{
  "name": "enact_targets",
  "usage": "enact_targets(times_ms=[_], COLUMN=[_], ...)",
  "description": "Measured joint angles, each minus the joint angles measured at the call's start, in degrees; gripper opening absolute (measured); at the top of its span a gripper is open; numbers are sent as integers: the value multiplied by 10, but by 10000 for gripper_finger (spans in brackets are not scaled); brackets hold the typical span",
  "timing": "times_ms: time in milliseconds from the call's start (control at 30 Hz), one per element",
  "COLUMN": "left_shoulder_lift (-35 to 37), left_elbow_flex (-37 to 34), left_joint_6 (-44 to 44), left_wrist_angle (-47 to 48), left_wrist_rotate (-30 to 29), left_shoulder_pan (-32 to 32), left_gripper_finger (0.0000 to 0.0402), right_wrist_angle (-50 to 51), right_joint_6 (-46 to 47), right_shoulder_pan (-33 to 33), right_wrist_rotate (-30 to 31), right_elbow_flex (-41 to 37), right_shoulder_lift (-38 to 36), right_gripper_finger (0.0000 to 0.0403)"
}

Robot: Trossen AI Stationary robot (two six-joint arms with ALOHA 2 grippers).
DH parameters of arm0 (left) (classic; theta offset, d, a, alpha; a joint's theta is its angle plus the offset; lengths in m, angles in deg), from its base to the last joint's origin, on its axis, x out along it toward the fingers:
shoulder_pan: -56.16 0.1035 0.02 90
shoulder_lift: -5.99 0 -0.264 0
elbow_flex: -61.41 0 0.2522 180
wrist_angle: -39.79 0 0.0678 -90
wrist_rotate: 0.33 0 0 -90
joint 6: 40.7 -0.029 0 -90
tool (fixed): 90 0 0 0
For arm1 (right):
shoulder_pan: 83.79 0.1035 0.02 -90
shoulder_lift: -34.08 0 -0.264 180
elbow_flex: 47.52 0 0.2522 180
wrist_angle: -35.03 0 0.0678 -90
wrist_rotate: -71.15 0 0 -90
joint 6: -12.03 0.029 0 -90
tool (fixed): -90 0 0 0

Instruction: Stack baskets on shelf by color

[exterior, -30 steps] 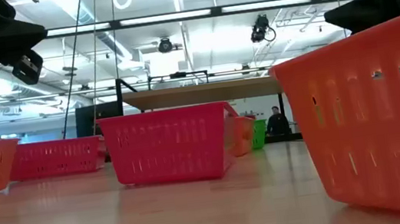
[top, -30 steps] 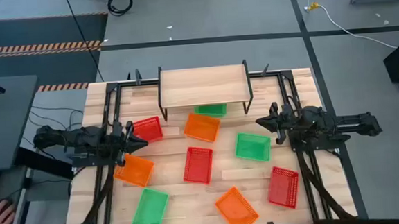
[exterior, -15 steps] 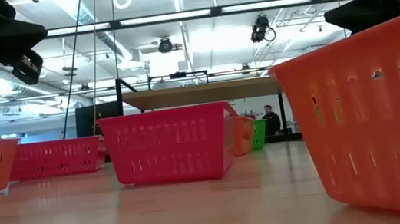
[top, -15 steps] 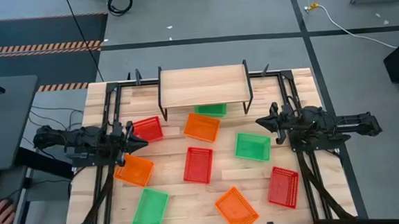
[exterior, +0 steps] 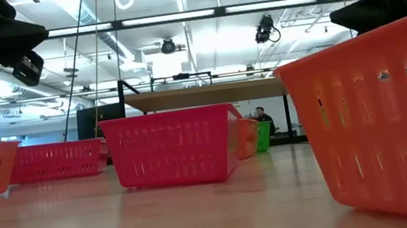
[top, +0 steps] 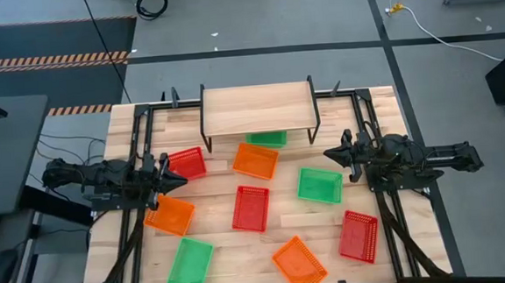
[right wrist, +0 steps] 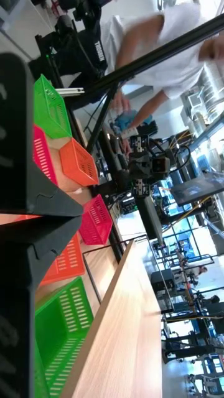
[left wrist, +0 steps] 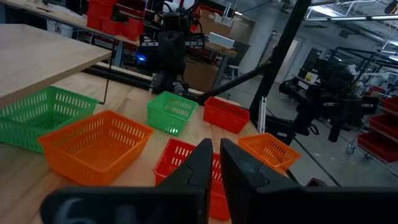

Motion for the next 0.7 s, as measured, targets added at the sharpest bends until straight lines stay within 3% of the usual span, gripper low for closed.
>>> enact_targets(times_ms=[700], left_shoulder_lift=[0], left_elbow_flex=[0], left_joint_6=[0], left_wrist_angle=[0], left_wrist_rotate=[0], left_shoulder_pan=[0], left_gripper_finger=[33], right_wrist_angle=[0], right_joint_6=[0], right_shoulder_pan=[0], right_wrist_rotate=[0], right_elbow_flex=[0], right_shoulder_lift=[0], right_gripper_finger=[12])
